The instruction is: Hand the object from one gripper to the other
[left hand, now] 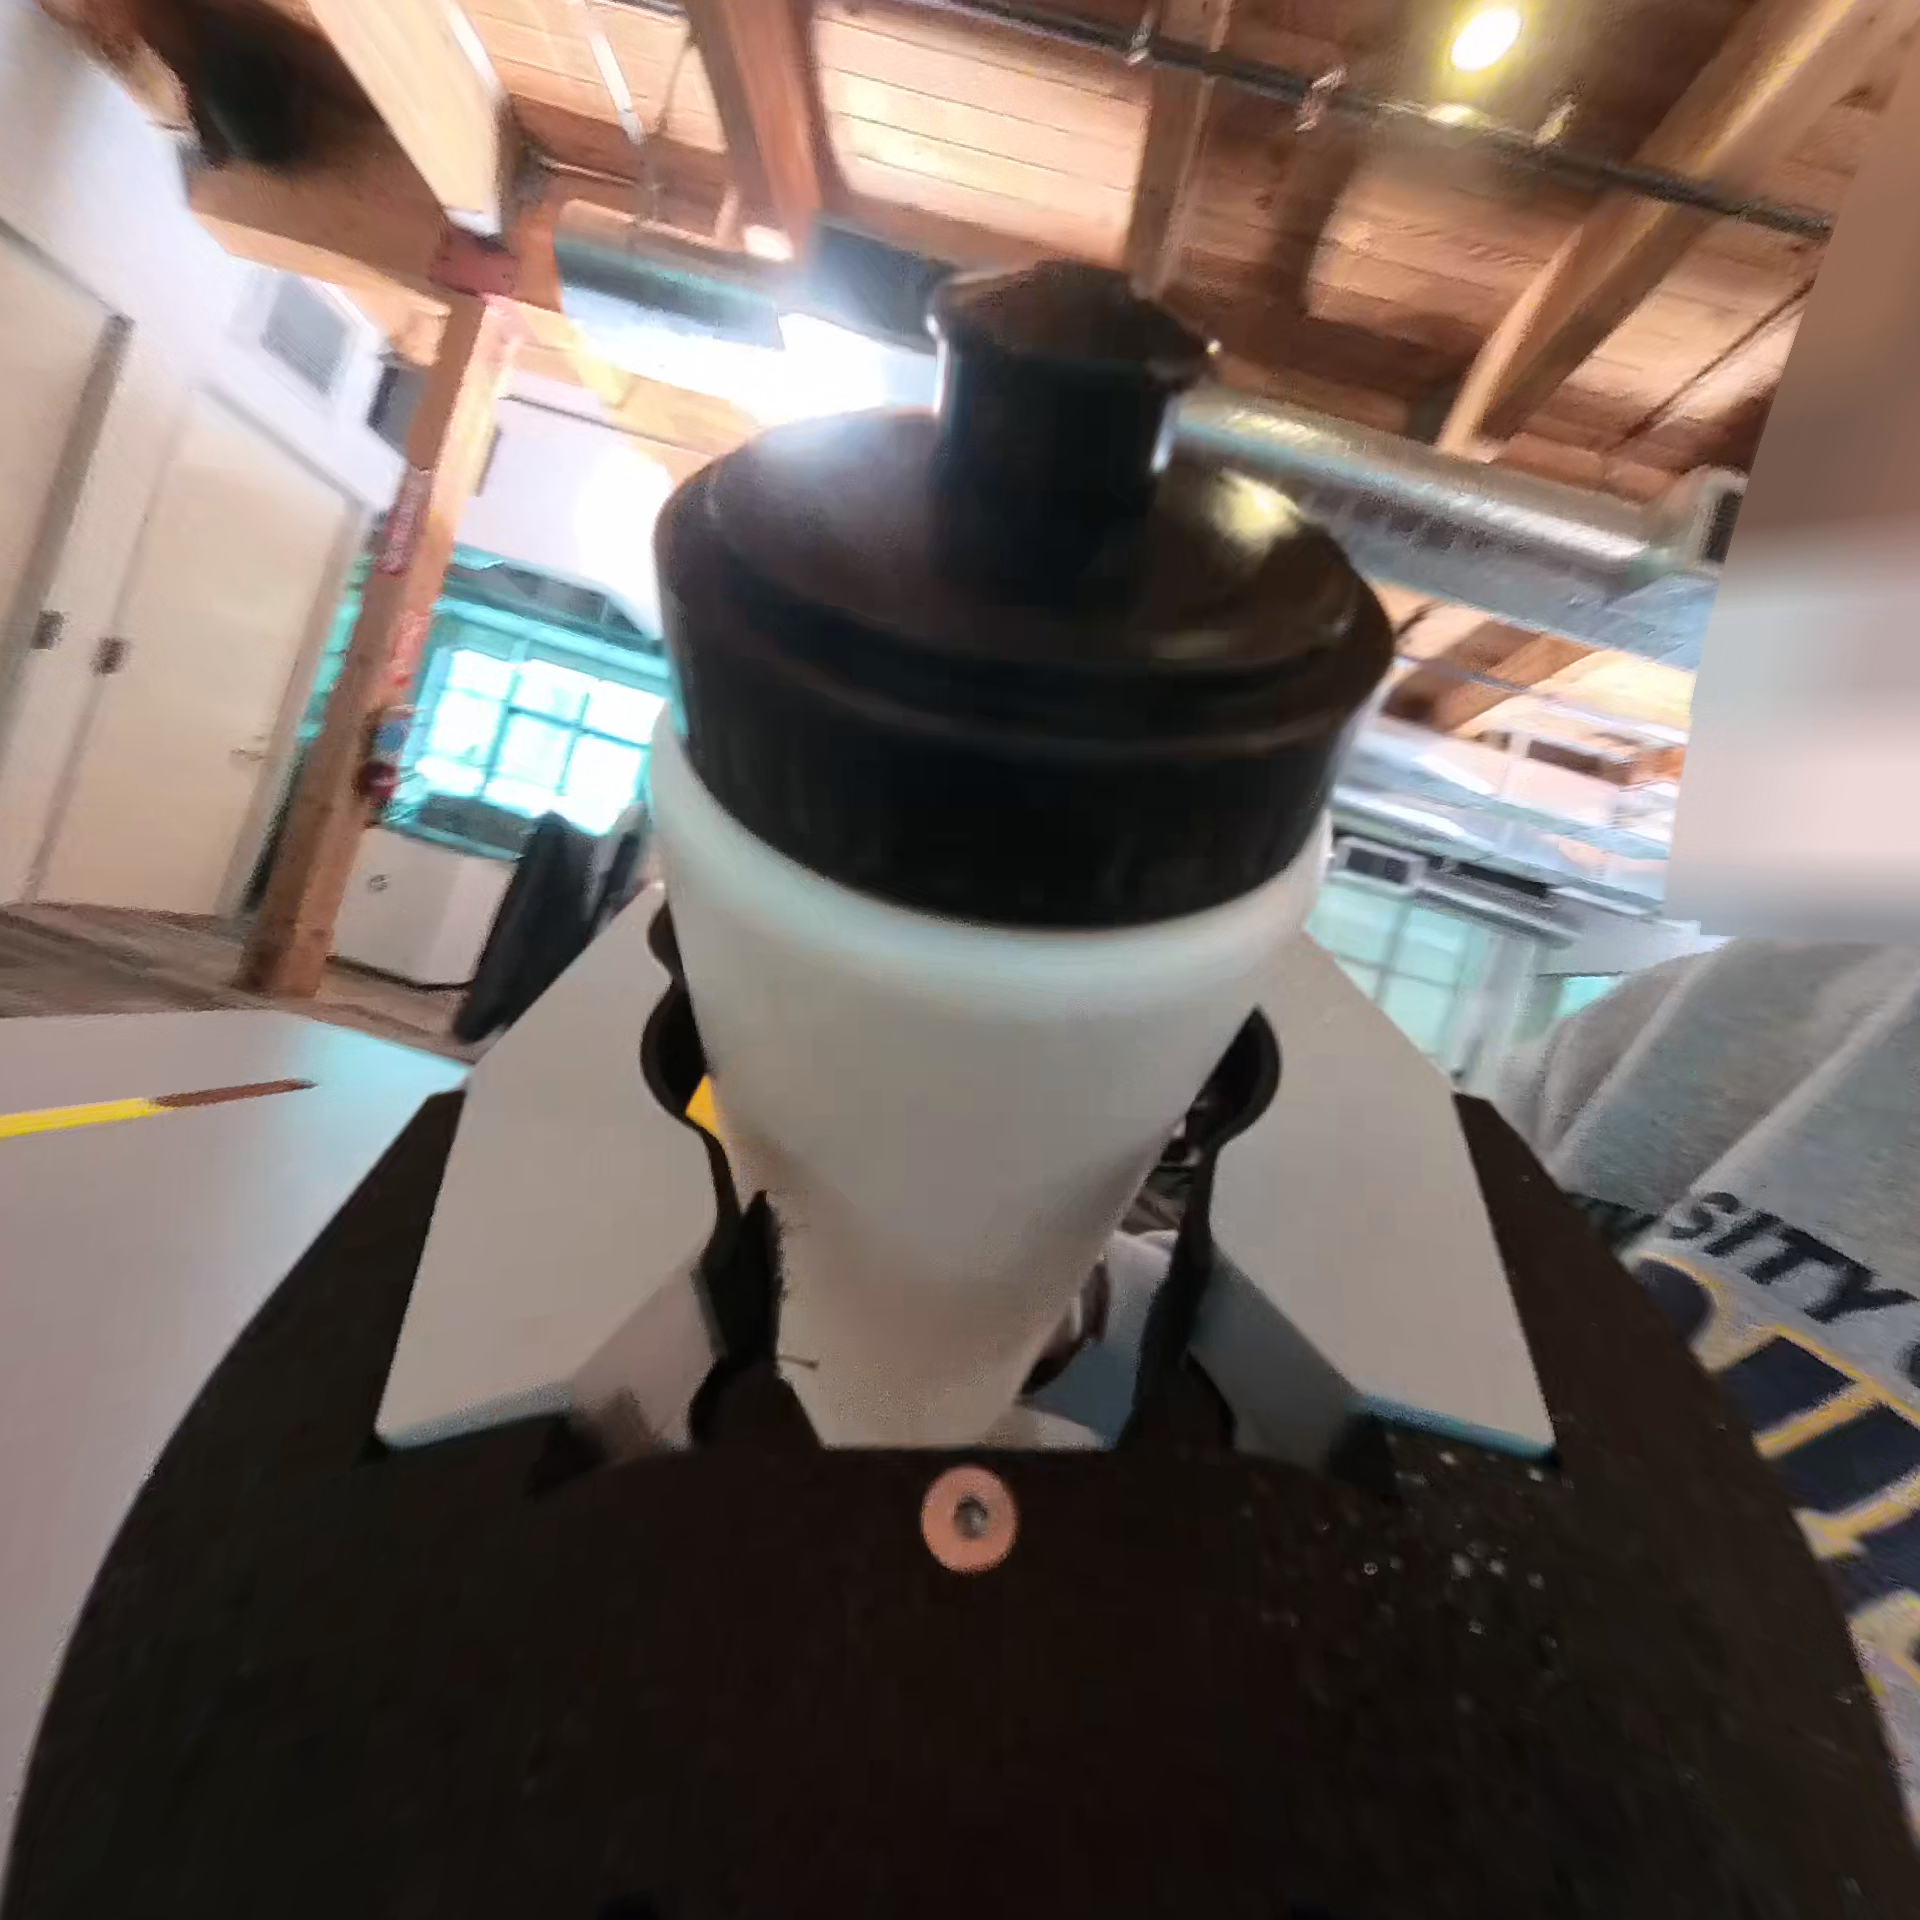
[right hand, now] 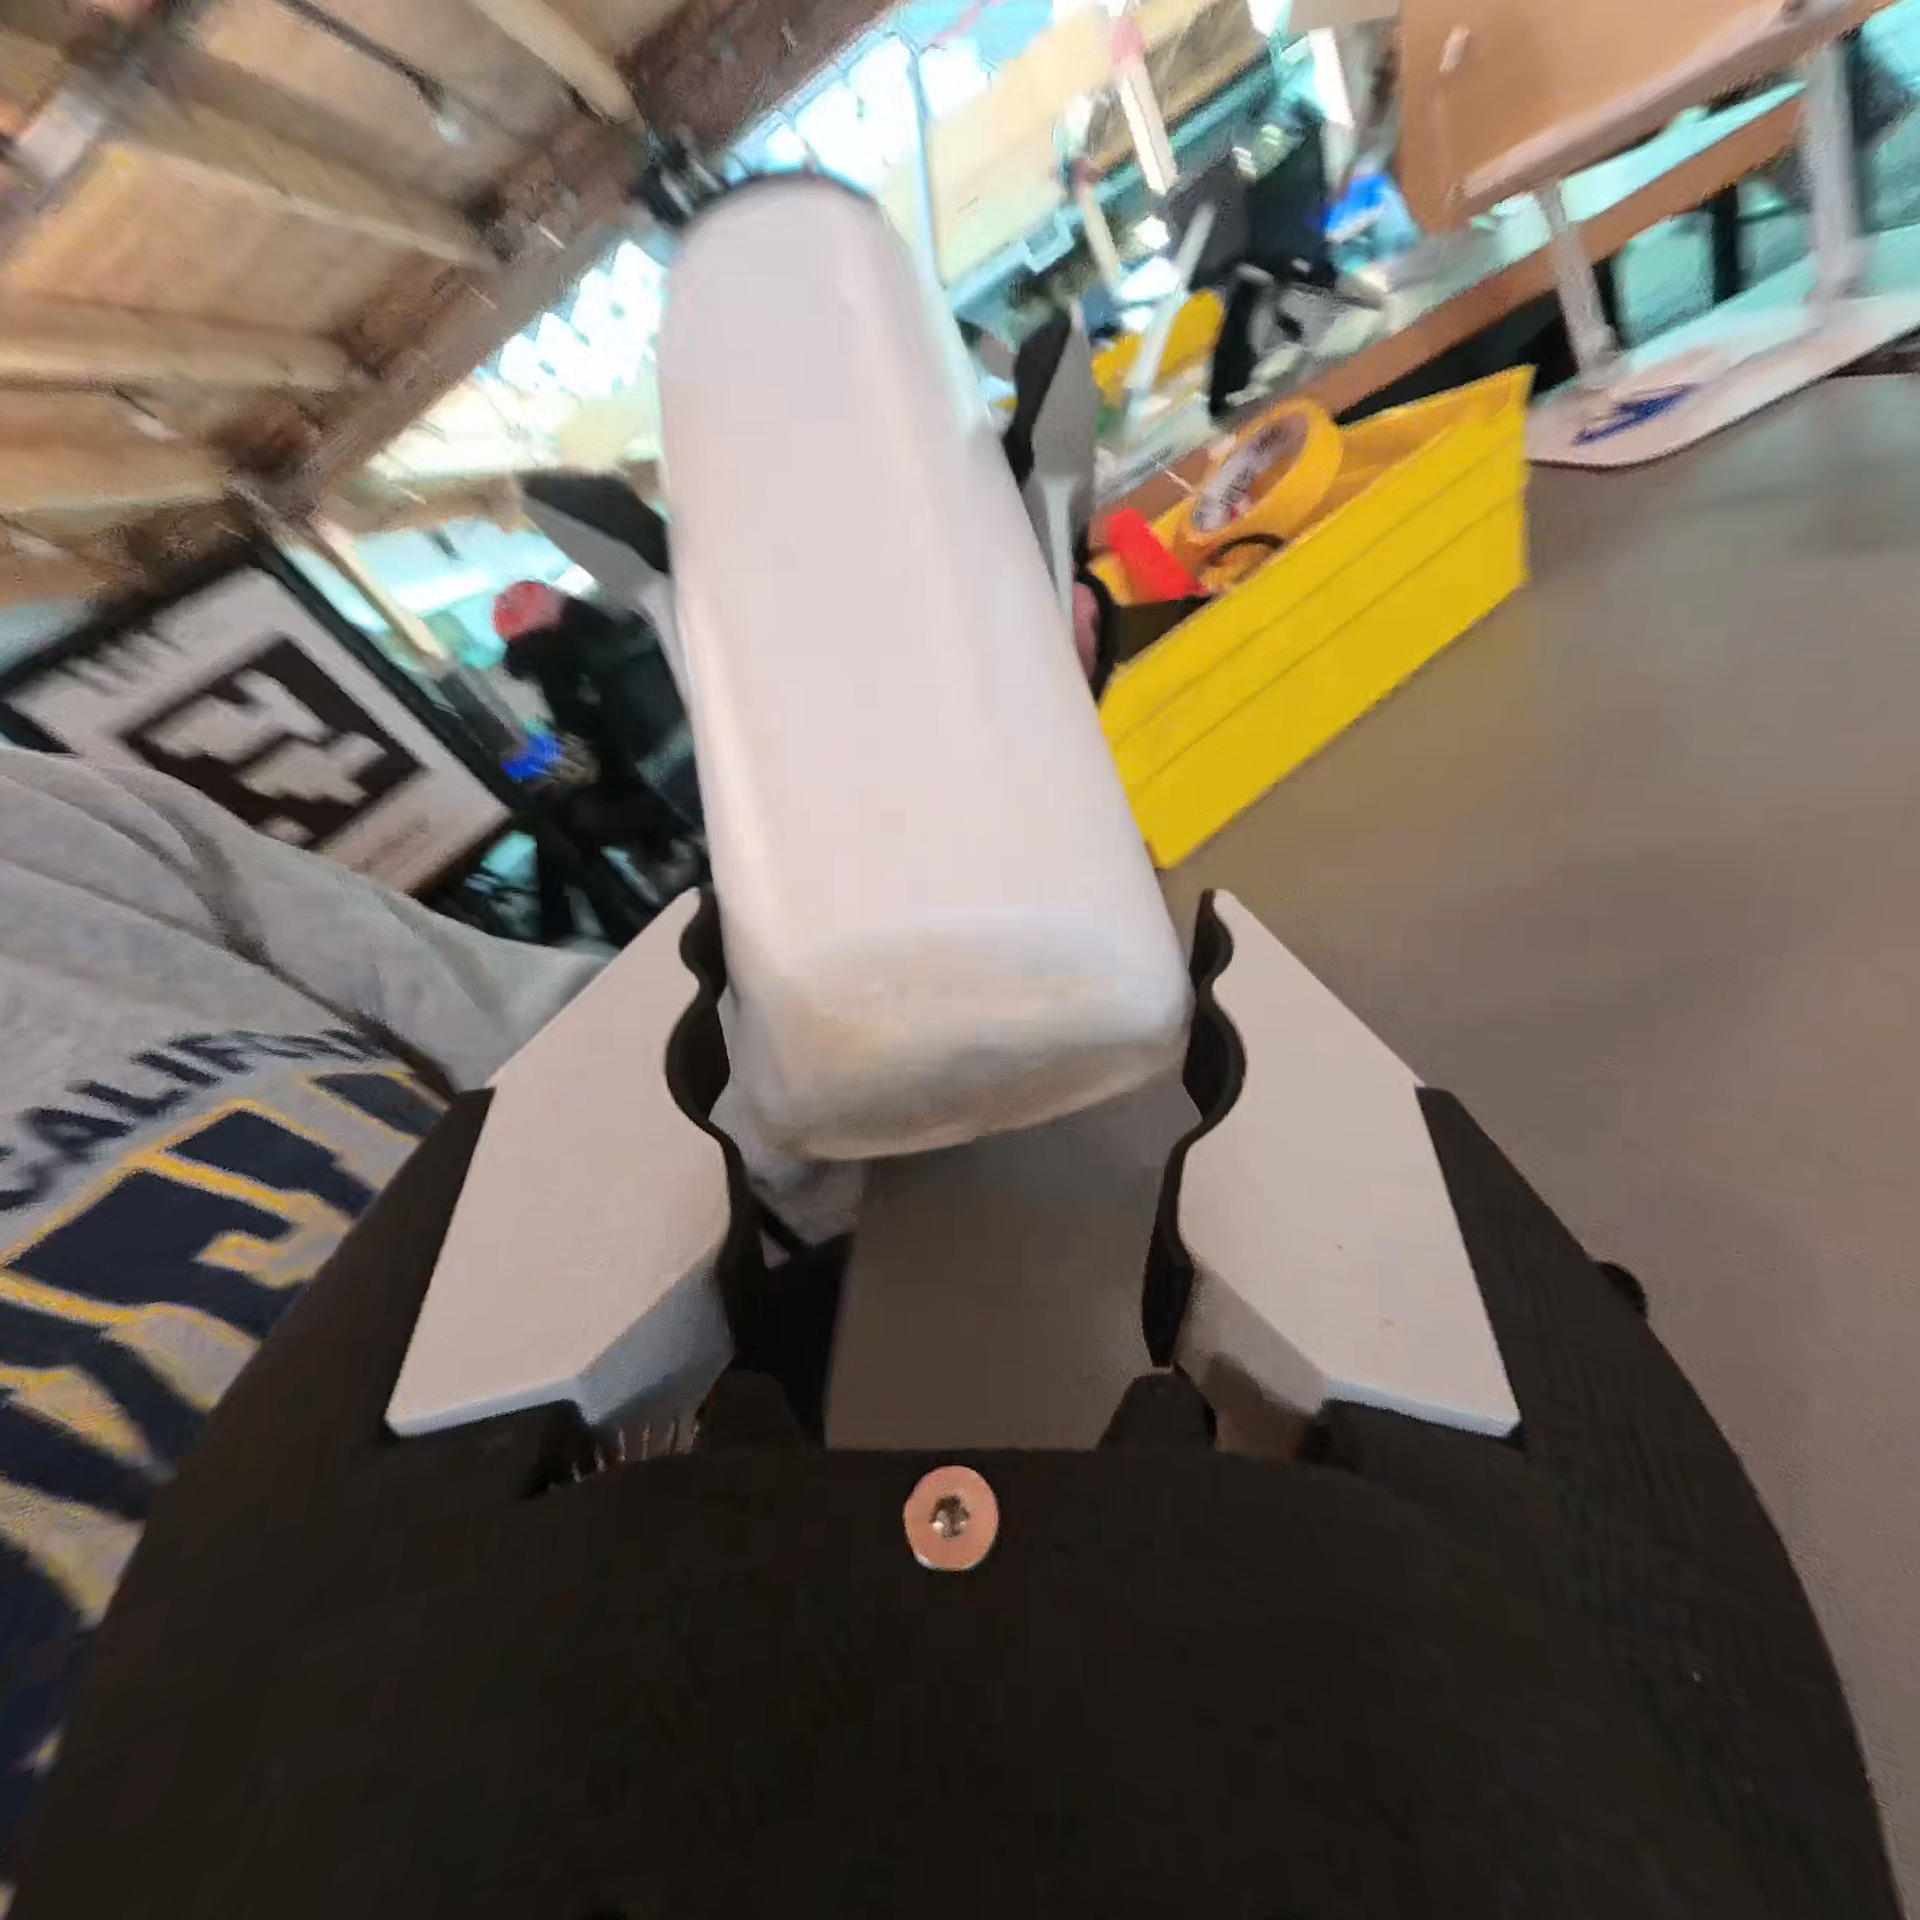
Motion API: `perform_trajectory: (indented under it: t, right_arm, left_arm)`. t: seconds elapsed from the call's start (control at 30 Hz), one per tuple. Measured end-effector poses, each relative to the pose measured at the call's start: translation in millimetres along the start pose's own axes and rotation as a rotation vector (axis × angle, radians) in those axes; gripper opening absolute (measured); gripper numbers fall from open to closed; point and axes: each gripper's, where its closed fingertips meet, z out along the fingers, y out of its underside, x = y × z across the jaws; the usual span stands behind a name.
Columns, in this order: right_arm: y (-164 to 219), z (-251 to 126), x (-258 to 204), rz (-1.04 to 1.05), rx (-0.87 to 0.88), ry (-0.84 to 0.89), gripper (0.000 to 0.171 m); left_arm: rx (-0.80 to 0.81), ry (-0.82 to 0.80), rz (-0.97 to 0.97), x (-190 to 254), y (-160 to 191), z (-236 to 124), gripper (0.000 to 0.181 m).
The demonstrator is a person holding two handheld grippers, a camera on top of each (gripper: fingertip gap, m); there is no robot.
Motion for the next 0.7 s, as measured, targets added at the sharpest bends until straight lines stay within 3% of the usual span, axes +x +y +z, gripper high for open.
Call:
perform_trajectory:
  t: [0.13,0.27,0.37,0.5,0.67,0.7]
  right_arm:
    - [1,-1,28,-0.341,-0.114,0.322,0.112]
    - [19,25,25,-0.498,-0.261,0.366,0.126]
    - [33,42,16,-0.476,-0.28,0.272,0.119]
    - [20,37,3,-0.364,-0.143,0.162,0.102]
    - [-3,7,8,-0.401,-0.142,0.299,0.099]
    - [-15,-5,8,-0.397,-0.134,0.338,0.09]
  left_arm:
    - [-0.093,-0.164,0.083,-19,11,2,0.099]
    - [-0.18,-0.191,0.168,-14,31,20,0.098]
    - [-0.225,-0.114,0.165,-1,45,36,0.098]
    - [-0.242,-0.067,0.102,3,49,41,0.098]
    - [-0.154,-0.136,0.214,0,30,36,0.122]
    - [-0.133,-0.18,0.26,-6,24,32,0.125]
